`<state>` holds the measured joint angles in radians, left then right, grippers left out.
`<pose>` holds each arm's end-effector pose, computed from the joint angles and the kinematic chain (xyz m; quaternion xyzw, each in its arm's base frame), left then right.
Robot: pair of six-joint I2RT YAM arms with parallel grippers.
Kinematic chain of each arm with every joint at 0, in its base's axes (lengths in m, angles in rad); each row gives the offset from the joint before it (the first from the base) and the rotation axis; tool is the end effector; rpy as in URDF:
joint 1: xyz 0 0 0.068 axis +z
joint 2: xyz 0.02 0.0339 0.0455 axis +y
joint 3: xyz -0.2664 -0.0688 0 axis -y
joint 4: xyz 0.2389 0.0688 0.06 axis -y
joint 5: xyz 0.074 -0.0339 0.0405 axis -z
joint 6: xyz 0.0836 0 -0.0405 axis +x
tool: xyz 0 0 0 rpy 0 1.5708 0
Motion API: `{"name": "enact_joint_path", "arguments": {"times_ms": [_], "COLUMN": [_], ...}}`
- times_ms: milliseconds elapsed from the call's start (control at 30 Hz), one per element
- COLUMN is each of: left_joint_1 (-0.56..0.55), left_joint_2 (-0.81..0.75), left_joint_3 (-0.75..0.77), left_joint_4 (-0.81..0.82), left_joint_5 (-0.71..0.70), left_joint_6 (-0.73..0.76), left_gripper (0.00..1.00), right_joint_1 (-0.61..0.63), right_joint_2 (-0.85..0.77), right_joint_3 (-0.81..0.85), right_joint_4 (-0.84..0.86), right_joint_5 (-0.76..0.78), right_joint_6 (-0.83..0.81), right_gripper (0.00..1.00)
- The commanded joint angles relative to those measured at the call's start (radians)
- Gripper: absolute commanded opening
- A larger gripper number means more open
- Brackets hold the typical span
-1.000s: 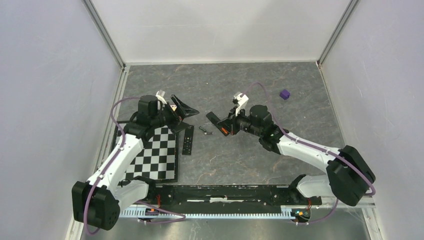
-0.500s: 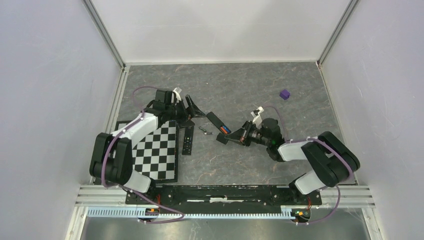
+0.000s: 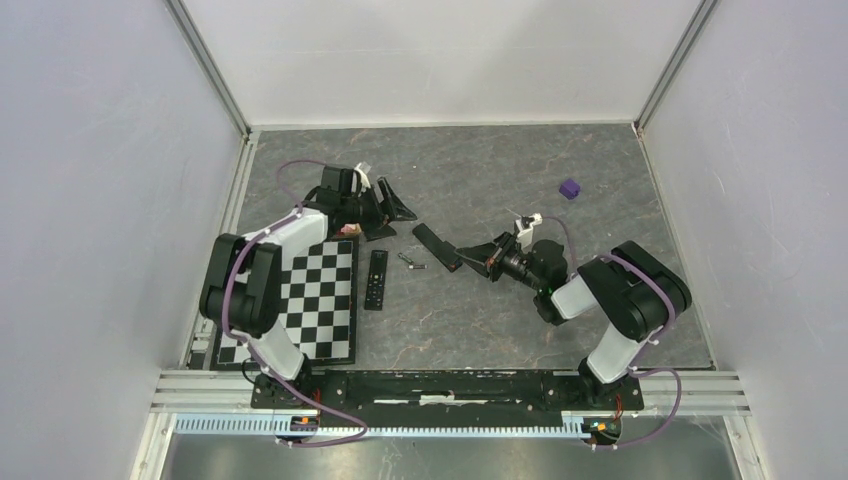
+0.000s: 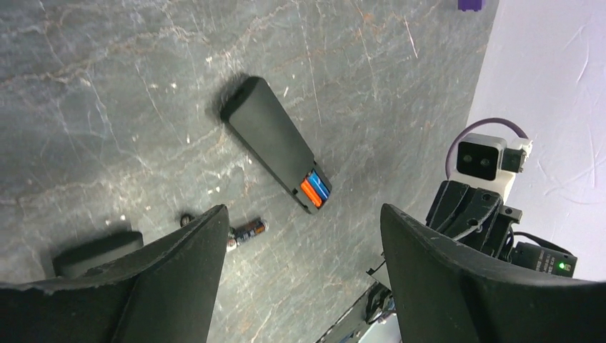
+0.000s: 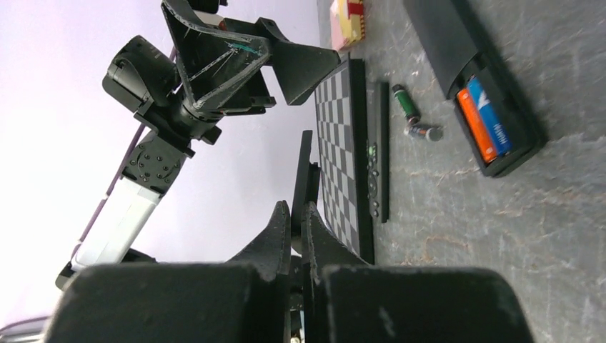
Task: Load the batteries into the remote control
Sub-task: Load the battery cover into the remote control.
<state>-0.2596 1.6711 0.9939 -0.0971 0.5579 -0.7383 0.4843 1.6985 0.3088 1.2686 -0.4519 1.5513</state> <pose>0.3502 -0.1388 0.1743 -0.1063 0.8862 -0.4012 0.2059 0.2521 0.1739 0.1355 0.2431 0.7037 0.6379 0.1967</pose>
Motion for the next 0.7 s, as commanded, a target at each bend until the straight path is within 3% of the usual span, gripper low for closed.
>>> {"name": "enact_joint_path", "arguments": {"times_ms": [0,400,667], "left_joint_1": [-0.004,-0.004,-0.005], "left_joint_2": [0.063,0.155,0.172], "left_joint_3": [0.074,0.115,0.114], "left_joint_4": [0.042,0.040,0.037], "left_joint_5": [-0.009,-0.014,-0.011], "left_joint_6": [0.050,0.065,0.067], "left_gripper": [0.82,0.77,0.76], "right_joint_1": [-0.022,-0.047,-0.048], "right_joint_2": [0.046,0.129,0.175], "right_joint_3": [0.049,0.127,0.128], "right_joint_4": [-0.022,-0.204,-0.166], "right_joint_5": [0.028,0.031,0.065], "right_joint_6": [-0.013,-0.093,-0.056], "right_gripper": [0.00,0.00,0.00]}}
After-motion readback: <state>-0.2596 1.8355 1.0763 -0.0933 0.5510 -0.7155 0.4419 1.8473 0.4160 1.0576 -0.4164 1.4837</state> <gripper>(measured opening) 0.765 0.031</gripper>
